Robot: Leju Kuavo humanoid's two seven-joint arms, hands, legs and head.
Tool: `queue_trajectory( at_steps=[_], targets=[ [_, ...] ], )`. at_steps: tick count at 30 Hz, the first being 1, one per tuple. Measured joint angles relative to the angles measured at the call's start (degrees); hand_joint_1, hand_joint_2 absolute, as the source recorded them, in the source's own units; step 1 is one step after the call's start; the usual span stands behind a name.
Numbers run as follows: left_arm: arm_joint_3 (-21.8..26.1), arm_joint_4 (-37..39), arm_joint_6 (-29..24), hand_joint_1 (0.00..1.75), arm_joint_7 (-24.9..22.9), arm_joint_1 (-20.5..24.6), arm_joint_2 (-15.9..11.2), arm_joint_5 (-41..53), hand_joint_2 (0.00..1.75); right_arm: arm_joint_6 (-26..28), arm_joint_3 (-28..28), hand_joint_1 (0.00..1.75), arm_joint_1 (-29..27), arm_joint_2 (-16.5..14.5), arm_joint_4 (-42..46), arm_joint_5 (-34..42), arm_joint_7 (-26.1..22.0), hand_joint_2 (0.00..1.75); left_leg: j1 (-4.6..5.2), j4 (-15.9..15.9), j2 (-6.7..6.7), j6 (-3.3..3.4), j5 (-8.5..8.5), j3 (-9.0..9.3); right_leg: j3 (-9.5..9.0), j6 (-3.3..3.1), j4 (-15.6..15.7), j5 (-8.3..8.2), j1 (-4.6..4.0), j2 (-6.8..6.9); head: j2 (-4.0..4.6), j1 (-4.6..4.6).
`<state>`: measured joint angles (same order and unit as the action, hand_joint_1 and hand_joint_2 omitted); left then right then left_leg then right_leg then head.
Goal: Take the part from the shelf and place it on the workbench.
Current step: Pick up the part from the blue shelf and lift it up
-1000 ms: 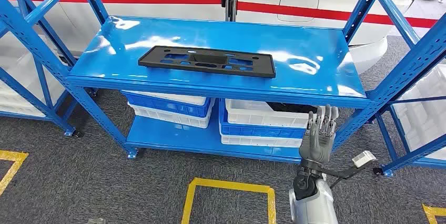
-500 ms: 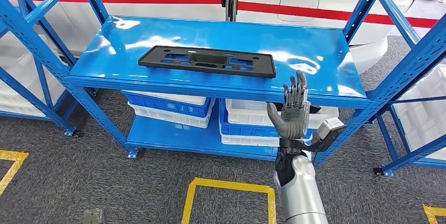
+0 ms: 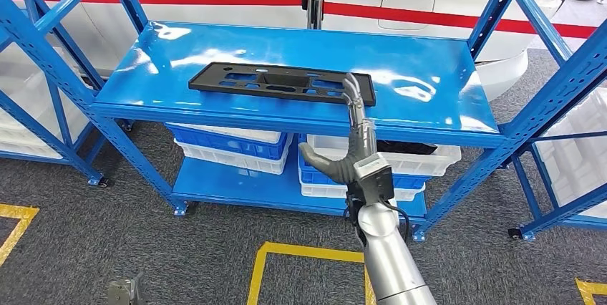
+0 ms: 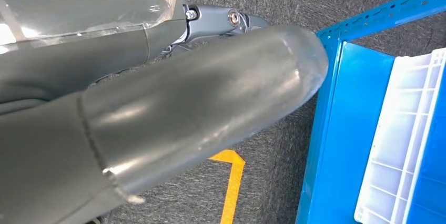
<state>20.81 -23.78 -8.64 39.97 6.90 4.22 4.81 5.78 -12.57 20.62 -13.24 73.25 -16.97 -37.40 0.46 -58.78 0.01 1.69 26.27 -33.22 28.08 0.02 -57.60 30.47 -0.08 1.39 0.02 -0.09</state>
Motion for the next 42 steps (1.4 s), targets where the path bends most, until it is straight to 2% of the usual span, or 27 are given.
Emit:
queue_trajectory(
  at_steps=[7, 14, 19, 26, 29, 37, 42],
  targets=[
    [-0.10, -0.32, 0.52, 0.00, 0.02, 0.37, -0.01, 0.00, 0.00, 8.12, -7.78, 0.00, 2.66, -0.01, -1.66, -9.25, 2.31, 1.75, 0.00, 0.00, -0.01, 0.00, 0.00, -0.01, 0.00, 0.00, 0.00, 0.00, 0.00, 0.00, 0.00, 0.00],
    [-0.81, -0.34, 0.87, 0.00, 0.06, 1.73, -0.02, 0.15, 0.00, 15.37, -15.58, 0.00, 6.37, -0.44, -7.34, -17.37, 5.17, 1.75, -0.01, 0.00, -0.01, -0.01, -0.01, -0.01, 0.00, 0.00, -0.01, 0.00, 0.00, 0.00, 0.00, 0.00],
    [-2.13, -0.28, 0.61, 0.00, 0.09, 3.32, -0.03, 1.14, 0.00, 18.91, -19.91, 0.00, 9.20, -1.24, -12.79, -22.34, 8.25, 1.75, -0.01, 0.00, -0.01, -0.03, -0.04, -0.01, 0.00, 0.00, -0.02, 0.00, 0.00, 0.00, 0.00, 0.00],
    [-3.55, 0.29, -0.36, 0.00, 0.15, 4.67, -0.01, 2.31, 0.00, 21.26, -22.64, 0.00, 11.38, -2.03, -17.28, -25.77, 10.75, 1.75, 0.00, 0.00, 0.00, -0.04, -0.04, -0.06, 0.05, 0.00, -0.02, 0.00, 0.02, 0.00, 0.00, 0.01],
    [-4.62, 1.56, -0.29, 0.00, 0.16, 5.84, -0.09, 3.05, 0.00, 23.13, -24.75, 0.00, 13.25, -2.36, -21.37, -29.07, 13.65, 1.75, -0.01, 0.00, -0.02, -0.04, -0.05, -0.06, 0.04, 0.00, -0.02, 0.00, 0.01, 0.00, 0.00, 0.00],
    [-6.02, 4.32, 0.47, 0.00, 0.16, 7.33, -0.34, 3.92, 0.00, 30.22, -26.96, 0.00, 16.89, -2.50, -30.16, -39.76, 24.99, 1.75, -0.01, -0.01, -0.02, -0.04, -0.06, -0.06, 0.04, 0.00, -0.02, -0.01, 0.02, 0.00, 0.00, 0.00],
    [-6.26, 5.82, 0.88, 0.00, 0.16, 7.82, -0.44, 4.17, 0.00, 31.20, -27.08, 0.00, 17.62, -2.49, -32.73, -43.79, 29.37, 1.75, 0.01, -0.04, -0.01, -0.04, -0.06, -0.08, 0.06, 0.02, 0.00, -0.02, 0.07, 0.00, 0.00, 0.01]
  ],
)
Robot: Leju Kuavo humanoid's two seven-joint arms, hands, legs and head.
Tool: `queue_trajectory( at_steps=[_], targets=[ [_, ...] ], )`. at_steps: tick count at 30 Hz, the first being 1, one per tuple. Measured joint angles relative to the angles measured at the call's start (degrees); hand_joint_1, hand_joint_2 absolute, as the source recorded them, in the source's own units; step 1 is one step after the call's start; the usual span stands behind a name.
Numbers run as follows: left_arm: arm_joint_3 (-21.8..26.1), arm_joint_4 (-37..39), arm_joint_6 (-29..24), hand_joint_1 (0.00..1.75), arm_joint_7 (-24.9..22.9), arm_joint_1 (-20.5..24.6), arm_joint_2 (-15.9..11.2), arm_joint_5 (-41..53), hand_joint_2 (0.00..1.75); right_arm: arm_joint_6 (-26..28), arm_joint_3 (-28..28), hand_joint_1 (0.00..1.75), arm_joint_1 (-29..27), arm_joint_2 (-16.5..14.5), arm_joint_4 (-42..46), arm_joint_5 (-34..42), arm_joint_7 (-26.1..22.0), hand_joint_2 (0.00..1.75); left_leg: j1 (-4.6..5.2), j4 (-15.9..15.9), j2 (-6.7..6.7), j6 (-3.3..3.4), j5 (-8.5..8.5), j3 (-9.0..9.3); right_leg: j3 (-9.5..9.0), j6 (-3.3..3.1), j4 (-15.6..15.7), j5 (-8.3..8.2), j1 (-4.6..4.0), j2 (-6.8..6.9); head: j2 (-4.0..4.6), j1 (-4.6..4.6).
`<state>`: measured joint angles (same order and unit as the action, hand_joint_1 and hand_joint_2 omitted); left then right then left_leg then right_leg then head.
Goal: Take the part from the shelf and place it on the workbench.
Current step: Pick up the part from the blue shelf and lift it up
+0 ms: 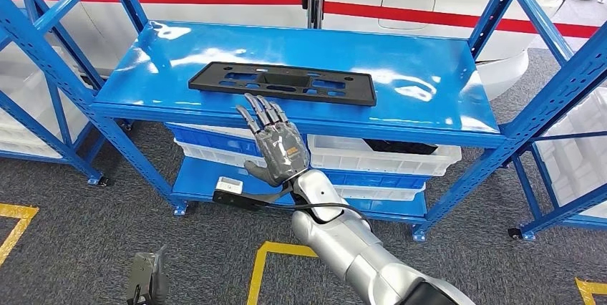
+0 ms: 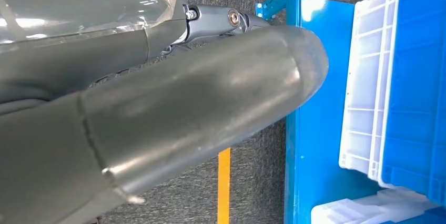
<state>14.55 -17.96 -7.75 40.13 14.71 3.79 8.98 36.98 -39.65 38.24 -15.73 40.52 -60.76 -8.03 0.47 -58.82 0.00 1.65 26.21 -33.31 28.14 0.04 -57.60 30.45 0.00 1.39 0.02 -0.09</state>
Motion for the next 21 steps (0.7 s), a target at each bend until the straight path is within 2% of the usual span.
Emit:
queue_trajectory(
  at_steps=[10, 12, 14, 16, 19, 20, 21],
  targets=[
    [-0.05, 1.22, 0.43, 0.00, 0.00, 0.16, -0.22, 0.74, 0.00, 1.04, 2.54, 0.00, -0.01, 0.04, -0.85, -4.36, 2.88, 1.75, 0.27, -0.14, -0.02, 0.11, 0.06, -0.12, 0.06, 0.18, 0.05, -0.10, 0.39, 0.00, 0.00, -0.01],
    [-0.06, 1.34, 0.48, 0.00, 0.00, 0.17, -0.27, 0.79, 0.00, 1.18, 3.06, 0.00, 0.00, 0.02, -0.85, -4.63, 3.01, 1.75, 0.42, -0.12, -0.05, 0.31, 0.05, -0.26, 0.16, 0.37, 0.15, -0.20, 0.52, 0.03, 0.00, -0.03],
    [-0.06, 1.40, 0.48, 0.00, 0.01, 0.24, -0.31, 0.79, 0.00, 1.20, 3.48, 0.00, 0.03, -0.12, -0.74, -4.75, 3.04, 1.75, 0.16, 0.53, -0.04, 0.86, -0.30, -0.05, 0.53, 0.59, -0.15, -0.03, 0.41, -0.04, 0.00, -0.02],
    [-0.08, 1.41, 0.49, 0.00, 0.03, 0.42, -0.27, 0.79, 0.00, 1.23, 3.77, 0.00, 0.12, -0.21, -0.64, -4.82, 3.06, 1.75, -0.35, 1.32, 0.00, 1.47, -0.76, 0.27, 2.48, 0.48, -3.50, 1.39, 0.28, -0.46, -0.01, 0.11],
    [-0.10, 1.46, 0.51, 0.00, 0.02, 0.56, -0.23, 0.79, 0.00, 1.25, 4.03, 0.00, -0.22, 0.16, -0.65, -4.90, 3.08, 1.75, -0.57, 1.47, -0.24, 1.65, -0.84, 0.22, 9.06, 0.37, -14.68, 4.51, 0.60, -0.99, 0.00, 0.33],
    [-0.10, 1.50, 0.55, 0.00, 0.02, 0.55, -0.23, 0.79, 0.00, 1.24, 4.08, 0.00, -0.44, 0.34, -0.67, -4.94, 3.10, 1.75, -0.60, 1.45, -0.41, 1.59, -0.79, 0.22, 10.70, 0.69, -16.74, 4.43, 0.77, -1.03, 0.00, 0.33],
    [-0.10, 1.55, 0.60, 0.00, 0.02, 0.54, -0.23, 0.80, 0.00, 1.23, 4.12, 0.00, -0.60, 0.48, -0.68, -5.02, 3.14, 1.75, -0.66, 1.41, -0.59, 1.46, -0.71, 0.25, 11.30, 1.21, -16.54, 3.41, 0.96, -1.04, 0.00, 0.34]
  ],
)
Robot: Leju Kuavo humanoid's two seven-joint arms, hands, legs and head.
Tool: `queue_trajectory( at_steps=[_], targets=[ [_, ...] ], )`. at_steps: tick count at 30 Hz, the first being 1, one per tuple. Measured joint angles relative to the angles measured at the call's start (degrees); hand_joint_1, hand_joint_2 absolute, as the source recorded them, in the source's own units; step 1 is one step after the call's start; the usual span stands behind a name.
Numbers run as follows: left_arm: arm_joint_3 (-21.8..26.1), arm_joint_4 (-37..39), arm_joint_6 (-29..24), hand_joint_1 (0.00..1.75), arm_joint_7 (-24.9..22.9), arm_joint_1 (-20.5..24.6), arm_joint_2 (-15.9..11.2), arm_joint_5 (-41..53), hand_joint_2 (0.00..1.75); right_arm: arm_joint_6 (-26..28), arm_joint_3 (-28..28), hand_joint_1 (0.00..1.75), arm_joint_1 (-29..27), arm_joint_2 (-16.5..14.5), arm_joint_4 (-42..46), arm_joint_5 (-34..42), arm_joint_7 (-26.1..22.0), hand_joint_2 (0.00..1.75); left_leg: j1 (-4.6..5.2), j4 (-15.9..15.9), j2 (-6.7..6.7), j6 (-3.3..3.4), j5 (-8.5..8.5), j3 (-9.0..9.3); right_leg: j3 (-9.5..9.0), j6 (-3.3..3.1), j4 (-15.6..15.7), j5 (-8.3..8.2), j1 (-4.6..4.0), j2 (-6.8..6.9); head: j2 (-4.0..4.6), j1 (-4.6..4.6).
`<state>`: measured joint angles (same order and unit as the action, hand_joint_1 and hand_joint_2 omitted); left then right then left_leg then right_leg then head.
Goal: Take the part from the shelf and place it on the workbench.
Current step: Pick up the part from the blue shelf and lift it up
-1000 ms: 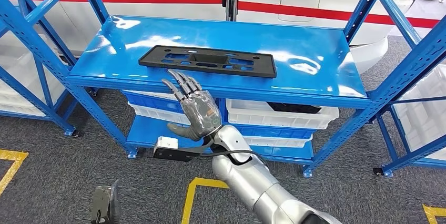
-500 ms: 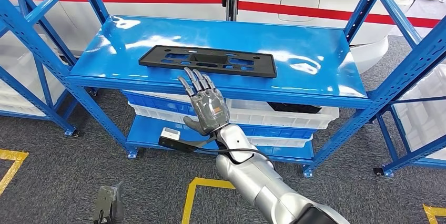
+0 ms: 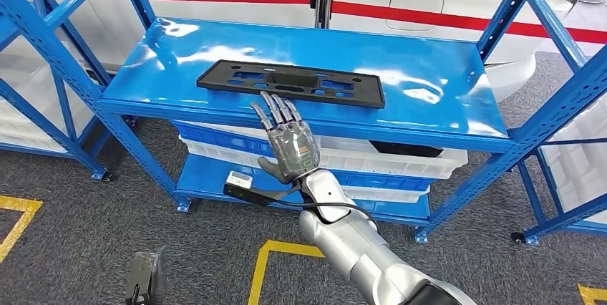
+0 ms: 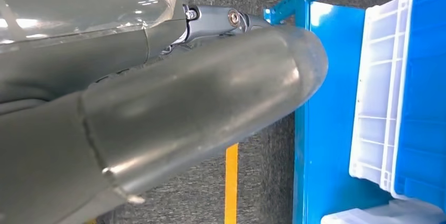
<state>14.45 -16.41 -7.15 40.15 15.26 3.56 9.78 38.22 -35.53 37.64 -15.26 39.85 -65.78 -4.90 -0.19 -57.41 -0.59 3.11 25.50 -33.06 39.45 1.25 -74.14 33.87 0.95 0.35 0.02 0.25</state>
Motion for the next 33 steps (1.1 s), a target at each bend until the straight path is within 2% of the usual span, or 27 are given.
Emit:
queue_trajectory(
  at_steps=[1, 3, 4, 5, 8, 10, 11, 13, 14, 15, 16, 18, 19, 20, 22, 24, 25, 26, 28, 29, 30, 31, 33],
  targets=[
    [-0.01, 0.04, 0.07, 0.00, 0.00, 0.00, 0.01, 0.02, 0.00, 0.00, 0.07, 0.00, -0.09, 0.09, 0.02, -0.12, 0.04, 1.75, -0.10, -0.04, -0.19, -0.19, 0.12, 0.09, -0.36, 0.60, 2.21, -1.73, 0.23, 0.00, 0.00, 0.00],
    [-0.03, 0.10, 0.21, 0.00, 0.00, 0.03, 0.04, 0.07, 0.00, -0.01, 0.29, 0.00, -0.11, 0.15, 0.07, -0.35, 0.08, 1.75, -0.15, -0.35, -0.50, -0.91, 0.59, 0.14, -2.81, 1.65, 9.78, -5.72, 0.66, -0.02, 0.00, 0.10],
    [-0.04, 0.12, 0.27, 0.00, 0.01, 0.05, 0.05, 0.09, 0.00, -0.02, 0.39, 0.00, -0.12, 0.15, 0.12, -0.43, 0.09, 1.75, -0.11, -0.57, -0.60, -1.36, 0.90, 0.09, -3.79, 1.61, 12.64, -6.97, 0.79, -0.12, 0.00, 0.08],
    [-0.04, 0.14, 0.31, 0.00, 0.01, 0.06, 0.06, 0.09, 0.00, -0.03, 0.49, 0.00, -0.17, 0.16, 0.16, -0.46, 0.09, 1.75, -0.12, -0.75, -0.65, -1.81, 1.15, -0.01, -4.38, 1.33, 14.37, -7.62, 0.78, -0.20, 0.00, -0.02],
    [-0.04, 0.22, 0.38, 0.00, 0.01, 0.06, 0.07, 0.08, 0.00, -0.03, 0.78, 0.00, -0.28, 0.10, 0.32, -0.58, 0.14, 1.75, -0.78, -0.98, -0.58, -3.07, 1.62, -0.07, -4.68, -0.36, 14.98, -7.69, 0.49, -0.38, 0.00, -0.34],
    [-0.08, 0.25, 0.44, 0.00, 0.01, 0.09, 0.15, 0.08, 0.00, -0.03, 0.89, 0.00, -0.24, -0.05, 0.51, -0.73, 0.16, 1.75, -1.09, -3.48, -0.20, -3.70, 2.76, -1.09, -5.24, -1.28, 15.15, -7.52, 0.62, -0.41, 0.00, -0.48],
    [-0.09, 0.27, 0.45, 0.00, 0.01, 0.09, 0.20, 0.08, 0.00, -0.03, 0.91, 0.00, -0.27, -0.13, 0.60, -0.81, 0.16, 1.75, -1.15, -6.40, 0.01, -3.92, 3.80, -2.59, -5.59, -1.65, 15.19, -7.33, 0.62, -0.41, -0.01, -0.56],
    [-0.10, 0.34, 0.46, 0.00, 0.00, -0.03, 0.25, 0.07, 0.00, -0.03, 0.91, 0.00, -0.48, -0.15, 0.66, -0.94, 0.17, 1.75, -1.18, -13.25, 0.20, -4.21, 5.51, -6.88, -6.21, -2.28, 15.17, -6.82, 0.39, -0.39, -0.01, -0.62],
    [-0.09, 0.39, 0.46, 0.00, 0.00, -0.14, 0.25, 0.07, 0.00, -0.04, 0.91, 0.00, -0.64, -0.13, 0.66, -0.97, 0.17, 1.75, -1.19, -15.28, 0.22, -4.28, 5.36, -8.65, -6.54, -2.41, 15.17, -6.53, 0.28, -0.40, -0.01, -0.62],
    [-0.09, 0.43, 0.47, 0.00, 0.00, -0.22, 0.25, 0.06, 0.00, -0.06, 0.91, 0.00, -0.78, -0.10, 0.66, -1.00, 0.16, 1.75, -1.21, -15.36, 0.26, -4.26, 4.21, -9.52, -6.90, -2.46, 15.16, -6.22, 0.22, -0.43, 0.00, -0.62],
    [-0.09, 0.45, 0.47, 0.00, 0.00, -0.26, 0.25, 0.05, 0.00, -0.08, 0.91, 0.00, -0.87, -0.10, 0.66, -1.04, 0.16, 1.75, -1.21, -13.59, 0.32, -4.17, 2.23, -9.43, -7.33, -2.41, 15.16, -5.86, 0.18, -0.46, 0.00, -0.62],
    [-0.10, 0.46, 0.49, 0.00, 0.00, -0.19, 0.24, 0.05, 0.00, -0.11, 0.91, 0.00, -0.90, -0.13, 0.69, -1.13, 0.15, 1.75, -1.12, -6.98, 0.54, -3.79, -2.22, -7.16, -8.15, -2.13, 15.23, -5.07, 0.10, -0.50, 0.00, -0.61],
    [-0.11, 0.46, 0.49, 0.00, 0.00, -0.13, 0.24, 0.05, 0.00, -0.13, 0.91, 0.00, -0.85, -0.14, 0.70, -1.17, 0.15, 1.75, -0.91, -4.18, 0.65, -3.53, -3.34, -5.99, -8.45, -1.87, 15.27, -4.72, -0.04, -0.49, -0.01, -0.61],
    [-0.11, 0.47, 0.50, 0.00, 0.00, -0.07, 0.23, 0.05, 0.00, -0.13, 0.91, 0.00, -0.82, -0.14, 0.72, -1.21, 0.15, 1.75, -0.66, -2.48, 0.76, -3.25, -3.63, -5.25, -8.57, -1.60, 15.35, -4.48, -0.13, -0.46, -0.01, -0.63],
    [-0.10, 0.48, 0.50, 0.00, 0.00, 0.00, 0.22, 0.03, 0.00, -0.14, 0.91, 0.00, -0.83, -0.15, 0.74, -1.27, 0.11, 1.75, -0.12, -1.60, 0.77, -2.64, -2.85, -4.87, -8.73, -1.02, 15.64, -4.19, -0.22, -0.29, -0.01, -0.66],
    [-0.09, 0.47, 0.47, 0.00, 0.01, -0.03, 0.25, 0.00, 0.00, -0.14, 0.92, 0.00, -0.87, -0.25, 0.83, -1.28, 0.03, 1.75, -0.23, -0.79, 0.62, -1.99, -2.70, -4.17, -8.56, -0.54, 15.33, -3.71, -0.22, -0.12, 0.00, -0.56],
    [-0.09, 0.46, 0.47, 0.00, 0.02, -0.01, 0.28, -0.01, 0.00, -0.14, 0.93, 0.00, -0.79, -0.28, 0.87, -1.29, -0.01, 1.75, -0.32, -0.36, 0.56, -1.63, -2.63, -3.68, -7.84, -0.48, 13.86, -3.15, -0.27, -0.11, 0.00, -0.51],
    [-0.08, 0.46, 0.46, 0.00, 0.02, 0.02, 0.31, -0.01, 0.00, -0.13, 0.93, 0.00, -0.76, -0.28, 0.92, -1.29, -0.07, 1.75, -0.42, -0.02, 0.52, -1.30, -2.53, -3.18, -6.31, -0.55, 11.18, -2.33, -0.29, -0.14, 0.00, -0.39],
    [-0.07, 0.46, 0.46, 0.00, 0.03, 0.08, 0.31, -0.01, 0.00, -0.12, 0.95, 0.00, -0.98, -0.06, 0.90, -1.30, -0.16, 1.75, -0.29, 0.02, 0.38, -0.75, -2.04, -2.68, -1.45, -0.74, 3.71, -0.65, -0.26, -0.20, 0.00, -0.26],
    [-0.07, 0.46, 0.46, 0.00, 0.02, 0.03, 0.32, -0.01, 0.00, -0.11, 0.96, 0.00, -1.24, 0.09, 0.88, -1.29, -0.20, 1.75, -0.26, 0.01, 0.24, -0.64, -1.79, -2.44, 0.82, -0.62, 1.01, -0.47, -0.24, -0.21, 0.00, -0.21],
    [-0.07, 0.46, 0.47, 0.00, 0.02, -0.03, 0.32, -0.01, 0.00, -0.10, 0.97, 0.00, -1.46, 0.22, 0.87, -1.29, -0.22, 1.75, -0.25, 0.00, 0.06, -0.62, -1.49, -2.13, 2.19, -0.30, 0.22, -1.15, -0.23, -0.21, 0.00, -0.17],
    [-0.07, 0.46, 0.48, 0.00, 0.02, -0.08, 0.33, -0.01, 0.00, -0.09, 0.97, 0.00, -1.59, 0.31, 0.87, -1.28, -0.24, 1.75, -0.25, -0.03, -0.12, -0.71, -1.17, -1.74, 2.44, 0.16, 1.57, -2.69, -0.21, -0.21, 0.00, -0.14],
    [-0.07, 0.47, 0.49, 0.00, 0.02, -0.13, 0.37, 0.00, 0.00, -0.08, 0.98, 0.00, -1.61, 0.36, 0.87, -1.28, -0.26, 1.75, -0.26, -0.14, -0.39, -1.10, -0.43, -0.93, 0.34, 0.98, 8.72, -7.07, -0.08, -0.19, 0.00, -0.08]
  ],
)
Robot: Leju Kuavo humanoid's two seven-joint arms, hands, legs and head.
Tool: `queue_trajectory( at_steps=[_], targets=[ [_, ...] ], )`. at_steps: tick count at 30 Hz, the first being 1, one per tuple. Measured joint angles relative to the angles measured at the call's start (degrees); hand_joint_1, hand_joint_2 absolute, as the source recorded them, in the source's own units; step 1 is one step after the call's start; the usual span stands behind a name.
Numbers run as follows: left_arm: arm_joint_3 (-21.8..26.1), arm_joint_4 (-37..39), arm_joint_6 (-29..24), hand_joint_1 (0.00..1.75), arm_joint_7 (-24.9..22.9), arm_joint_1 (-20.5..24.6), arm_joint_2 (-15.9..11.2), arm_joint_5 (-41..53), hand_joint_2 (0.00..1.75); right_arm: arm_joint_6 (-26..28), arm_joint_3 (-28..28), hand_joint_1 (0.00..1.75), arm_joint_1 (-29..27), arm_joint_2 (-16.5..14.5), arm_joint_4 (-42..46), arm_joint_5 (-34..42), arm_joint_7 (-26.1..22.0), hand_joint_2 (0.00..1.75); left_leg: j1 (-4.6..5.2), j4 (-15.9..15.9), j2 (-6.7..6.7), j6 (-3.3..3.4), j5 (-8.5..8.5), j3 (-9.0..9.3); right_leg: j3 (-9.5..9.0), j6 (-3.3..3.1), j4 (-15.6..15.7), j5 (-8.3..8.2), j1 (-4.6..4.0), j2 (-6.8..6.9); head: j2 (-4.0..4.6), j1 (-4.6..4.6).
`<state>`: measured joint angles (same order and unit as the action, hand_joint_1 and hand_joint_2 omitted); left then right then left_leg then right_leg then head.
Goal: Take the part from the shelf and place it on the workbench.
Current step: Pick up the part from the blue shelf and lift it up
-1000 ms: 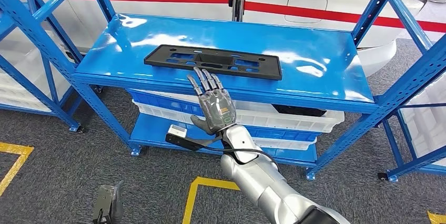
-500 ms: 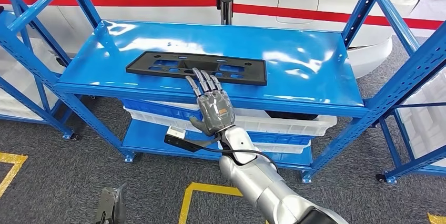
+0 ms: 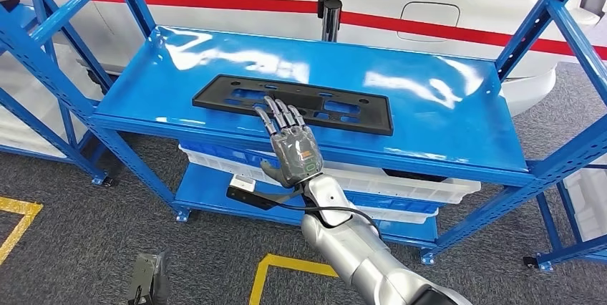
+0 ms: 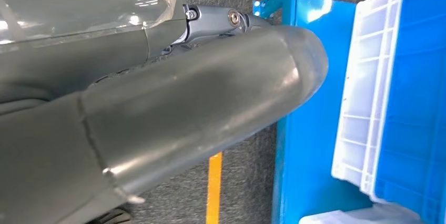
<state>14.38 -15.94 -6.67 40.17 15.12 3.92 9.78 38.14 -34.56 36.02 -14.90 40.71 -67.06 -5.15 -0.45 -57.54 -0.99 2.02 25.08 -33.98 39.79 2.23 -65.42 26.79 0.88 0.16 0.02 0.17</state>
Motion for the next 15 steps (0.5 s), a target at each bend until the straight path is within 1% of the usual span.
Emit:
queue_trajectory(
  at_steps=[1, 2, 3, 4, 5, 7, 8, 15],
  targets=[
    [0.00, 0.01, 0.00, 0.00, -0.01, 0.01, 0.01, -0.01, 0.00, 0.00, 0.00, 0.00, 0.02, -0.01, -0.01, 0.00, -0.01, 1.75, 0.13, -0.19, -0.10, -0.31, 0.45, 0.27, -1.30, 0.00, 3.29, -1.72, 0.01, -0.02, 0.00, -0.01],
    [0.00, 0.01, 0.00, 0.00, -0.01, 0.01, 0.02, -0.01, 0.00, 0.00, 0.00, 0.00, 0.01, -0.02, -0.01, 0.00, -0.01, 1.75, 0.21, -0.35, -0.17, -0.64, 0.86, 0.43, -2.20, -0.29, 5.46, -2.73, 0.04, -0.04, 0.00, -0.03],
    [0.00, 0.01, 0.00, 0.00, -0.02, 0.00, 0.01, -0.01, 0.00, 0.00, 0.00, 0.00, 0.00, -0.04, -0.02, 0.01, -0.01, 1.75, 0.20, -0.47, -0.20, -0.99, 1.18, 0.48, -2.63, -0.77, 6.41, -3.08, -0.05, -0.06, 0.00, -0.04],
    [0.00, 0.01, 0.00, 0.00, -0.02, -0.01, 0.01, -0.01, 0.00, 0.00, 0.00, 0.00, 0.00, -0.09, -0.02, 0.01, -0.01, 1.75, 0.14, -0.56, -0.20, -1.32, 1.45, 0.54, -2.82, -1.32, 6.53, -3.05, -0.18, -0.10, 0.00, -0.08],
    [0.00, 0.01, -0.01, 0.00, -0.02, -0.02, -0.01, -0.01, 0.00, 0.00, 0.00, 0.00, 0.03, -0.20, -0.01, 0.00, 0.01, 1.75, -0.12, -0.63, -0.14, -1.64, 1.67, 0.57, -2.94, -1.81, 6.63, -2.99, -0.05, -0.13, -0.01, -0.08],
    [0.00, -0.01, -0.02, 0.00, -0.01, -0.03, -0.03, -0.01, 0.00, -0.01, 0.00, 0.00, 0.11, -0.40, 0.02, -0.02, 0.04, 1.75, -0.46, -1.10, 0.02, -2.14, 2.10, 0.58, -3.32, -2.42, 6.86, -2.96, 0.18, -0.21, -0.01, -0.08],
    [0.00, -0.01, -0.02, 0.00, -0.01, -0.03, -0.04, -0.01, 0.00, -0.02, 0.00, 0.00, 0.14, -0.48, 0.03, -0.02, 0.05, 1.75, -0.54, -1.36, 0.09, -2.29, 2.26, 0.55, -3.50, -2.58, 6.96, -2.97, 0.36, -0.24, -0.01, -0.10],
    [0.00, -0.01, -0.02, 0.00, 0.00, -0.03, -0.01, -0.01, 0.00, -0.02, 0.01, 0.00, 0.16, -0.52, 0.03, -0.02, 0.06, 1.75, -0.54, -1.96, 0.19, -2.41, 2.51, 0.39, -3.63, -2.70, 6.96, -2.89, 0.34, -0.27, 0.00, -0.16]
  ],
)
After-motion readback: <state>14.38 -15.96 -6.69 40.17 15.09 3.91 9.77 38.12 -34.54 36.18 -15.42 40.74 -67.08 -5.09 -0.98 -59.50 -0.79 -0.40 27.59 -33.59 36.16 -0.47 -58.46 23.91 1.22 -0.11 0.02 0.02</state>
